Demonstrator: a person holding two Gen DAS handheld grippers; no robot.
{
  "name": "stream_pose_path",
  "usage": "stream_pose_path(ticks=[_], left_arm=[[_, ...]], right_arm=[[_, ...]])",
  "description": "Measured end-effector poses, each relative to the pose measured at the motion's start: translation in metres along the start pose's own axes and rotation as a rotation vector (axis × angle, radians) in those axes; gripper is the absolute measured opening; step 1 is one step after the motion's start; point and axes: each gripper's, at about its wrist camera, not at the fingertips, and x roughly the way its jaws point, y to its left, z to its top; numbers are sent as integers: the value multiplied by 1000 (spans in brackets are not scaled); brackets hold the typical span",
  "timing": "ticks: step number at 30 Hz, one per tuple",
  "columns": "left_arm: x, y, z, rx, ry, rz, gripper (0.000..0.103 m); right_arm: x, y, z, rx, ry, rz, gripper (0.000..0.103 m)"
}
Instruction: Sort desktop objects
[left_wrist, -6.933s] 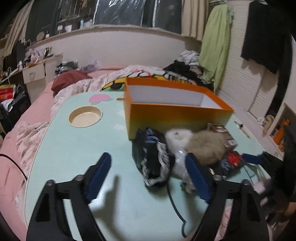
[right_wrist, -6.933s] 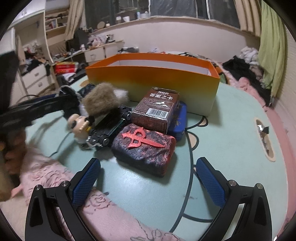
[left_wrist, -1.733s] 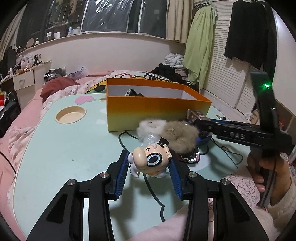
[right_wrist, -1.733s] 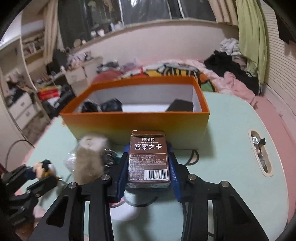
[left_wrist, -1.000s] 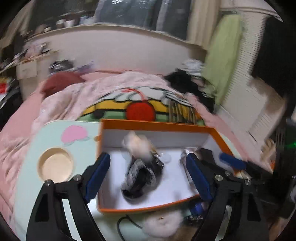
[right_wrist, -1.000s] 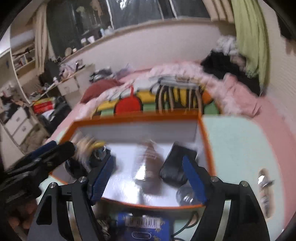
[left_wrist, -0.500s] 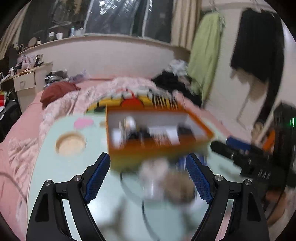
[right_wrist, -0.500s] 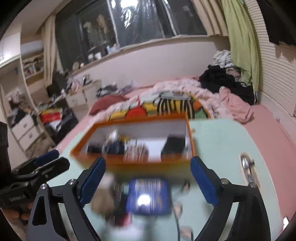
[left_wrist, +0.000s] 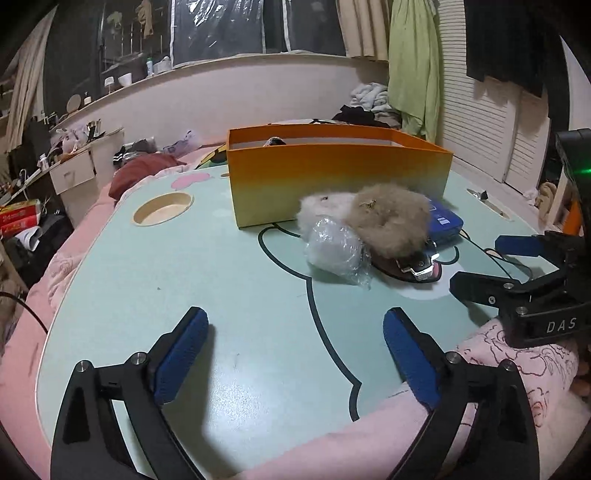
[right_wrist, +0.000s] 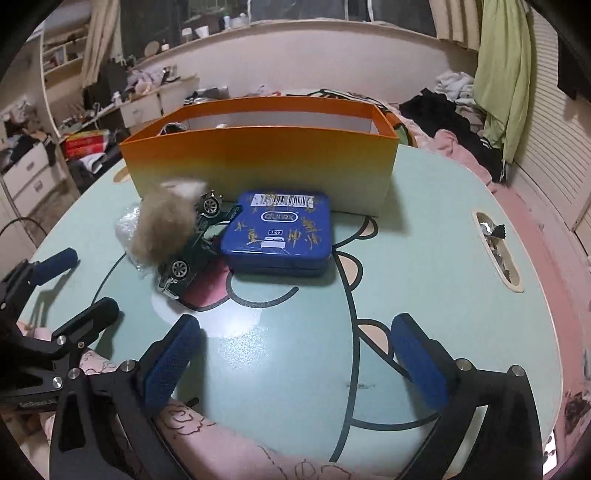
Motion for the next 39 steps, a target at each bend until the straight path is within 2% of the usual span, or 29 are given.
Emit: stream_pose_path(ticks=[39], left_arm=[[1,0,-2,0,0,1,96]], right_arm=[[-6,4,-1,-4,-3,4,103]])
